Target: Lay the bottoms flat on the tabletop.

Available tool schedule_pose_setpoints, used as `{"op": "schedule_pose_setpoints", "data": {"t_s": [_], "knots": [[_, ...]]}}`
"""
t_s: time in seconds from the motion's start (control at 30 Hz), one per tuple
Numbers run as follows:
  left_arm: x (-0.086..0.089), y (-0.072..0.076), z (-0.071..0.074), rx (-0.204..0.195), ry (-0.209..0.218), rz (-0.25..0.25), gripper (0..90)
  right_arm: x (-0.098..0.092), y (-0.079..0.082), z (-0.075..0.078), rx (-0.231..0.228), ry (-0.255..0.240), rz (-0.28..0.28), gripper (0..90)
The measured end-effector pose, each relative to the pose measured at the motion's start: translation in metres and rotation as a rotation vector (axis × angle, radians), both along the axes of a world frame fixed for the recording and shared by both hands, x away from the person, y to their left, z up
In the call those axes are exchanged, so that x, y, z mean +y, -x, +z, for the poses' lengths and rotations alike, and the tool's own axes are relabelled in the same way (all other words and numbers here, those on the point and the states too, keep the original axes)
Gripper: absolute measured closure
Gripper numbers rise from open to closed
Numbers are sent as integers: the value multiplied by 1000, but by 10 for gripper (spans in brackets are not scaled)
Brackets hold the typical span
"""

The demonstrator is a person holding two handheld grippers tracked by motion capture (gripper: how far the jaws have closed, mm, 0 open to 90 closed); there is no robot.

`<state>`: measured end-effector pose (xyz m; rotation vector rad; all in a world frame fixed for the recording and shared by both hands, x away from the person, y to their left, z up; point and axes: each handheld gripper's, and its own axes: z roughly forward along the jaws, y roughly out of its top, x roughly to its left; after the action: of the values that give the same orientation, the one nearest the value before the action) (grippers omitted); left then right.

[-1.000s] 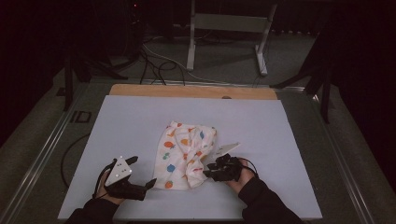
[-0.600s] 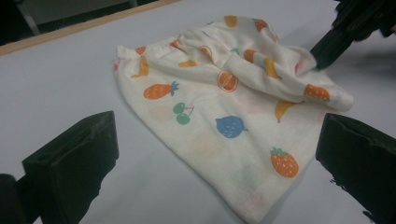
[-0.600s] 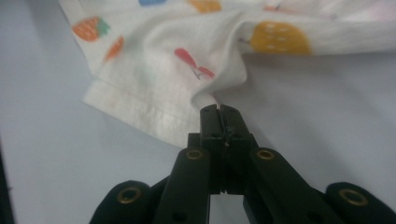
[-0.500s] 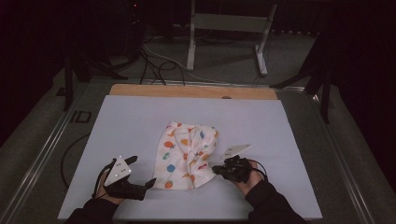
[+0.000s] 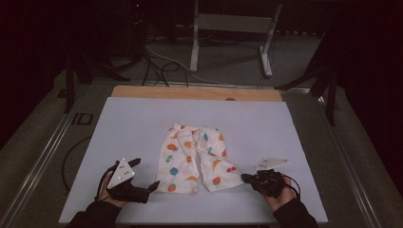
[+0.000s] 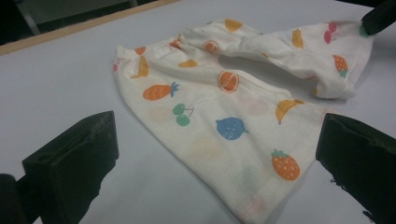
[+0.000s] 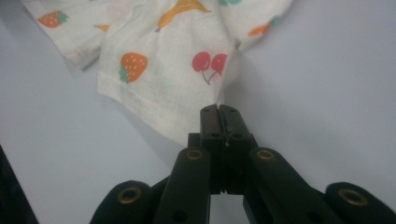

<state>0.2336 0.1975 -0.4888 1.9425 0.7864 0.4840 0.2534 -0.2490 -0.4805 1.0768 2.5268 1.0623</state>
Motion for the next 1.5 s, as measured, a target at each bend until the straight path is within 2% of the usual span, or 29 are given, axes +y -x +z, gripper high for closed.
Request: {"op": "schedule_pose_setpoints", "data": {"t_s": [0.13, 0.23, 0.4, 0.47, 0.57, 0.6, 0.63, 0.67, 0.7, 0.73, 0.77, 0.8, 0.87, 0.9, 0.93, 0.97, 1.0, 1.07, 1.1, 1.13, 1.17, 1.2, 1.3, 1.33, 1.37, 1.4, 1.43, 1.47, 1.5], "knots": [[0, 0, 0, 1, -1, 2, 1, -8, 9, 0, 5, -14, -22, 900], [1, 0, 0, 1, -3, 2, 1, -9, 14, 0, 5, 3, -33, 898], [1, 0, 0, 4, -4, 5, 1, -12, 19, 0, 23, -10, -30, 895], [0, -1, 0, 4, -3, 4, 1, -12, 28, 1, 0, -1, -27, 893], [-1, -1, 0, 4, -5, 2, 1, -13, 30, 4, -18, 2, -31, 889], [-2, -2, -1, 4, -8, 0, 1, -14, 30, 5, -33, 11, -60, 792], [-2, -2, -1, 3, -9, 1, 1, -14, 30, 5, -33, 11, -60, 792], [-1, -1, -1, 3, -11, 1, 1, -16, 30, 8, -62, -10, -87, 667], [-1, -1, -1, 3, -11, 1, 1, -16, 30, 8, -62, -10, -87, 667], [-1, -1, -1, 4, -9, 4, 2, -17, 30, 13, -109, -30, -108, 599], [0, -1, -1, 6, -8, 7, 2, -17, 30, 13, -109, -30, -108, 599], [0, -2, -1, 6, -8, 8, 1, -16, 29, 15, -116, -48, -101, 575], [0, -1, -1, 7, -10, 6, 1, -4, 26, 19, -129, -101, -25, 602], [0, -1, -1, 7, -10, 6, 1, -4, 26, 19, -129, -101, -25, 602], [-1, -1, -1, 5, -11, 4, 1, 10, 24, 18, -119, -130, 33, 606], [-1, -1, -1, 5, -11, 4, 1, 10, 24, 18, -119, -130, 33, 606], [-1, -1, -1, 5, -12, 4, 1, 25, 22, 16, -113, -143, 88, 626], [-1, -1, -1, 6, -10, 4, 1, 41, 19, 13, -104, -142, 154, 641], [-1, -1, -1, 6, -10, 4, 1, 41, 19, 13, -104, -142, 154, 641], [-1, -1, -1, 6, -11, 3, 1, 58, 17, 8, -95, -140, 216, 662], [-1, -1, -1, 6, -11, 3, 1, 58, 17, 8, -95, -140, 216, 662], [0, -1, -1, 4, -10, 1, 2, 73, 15, 2, -86, -119, 264, 678], [0, -1, -1, 4, -10, 0, 2, 90, 10, -12, -73, -45, 304, 684], [0, -1, -1, 4, -8, 0, 1, 93, 8, -17, -68, -15, 305, 679], [0, -1, -1, 5, -8, 1, 1, 93, 8, -17, -68, -15, 305, 679], [0, -1, -1, 3, -8, 1, 1, 95, 4, -24, -78, 44, 286, 673], [1, -1, -1, 2, -8, 1, 1, 96, 3, -26, -62, 61, 259, 669], [1, -1, -1, 4, -6, 2, 1, 96, 0, -28, -83, 89, 252, 657], [1, -1, -1, 5, -6, 1, 1, 94, -2, -30, -75, 93, 233, 655]]}}
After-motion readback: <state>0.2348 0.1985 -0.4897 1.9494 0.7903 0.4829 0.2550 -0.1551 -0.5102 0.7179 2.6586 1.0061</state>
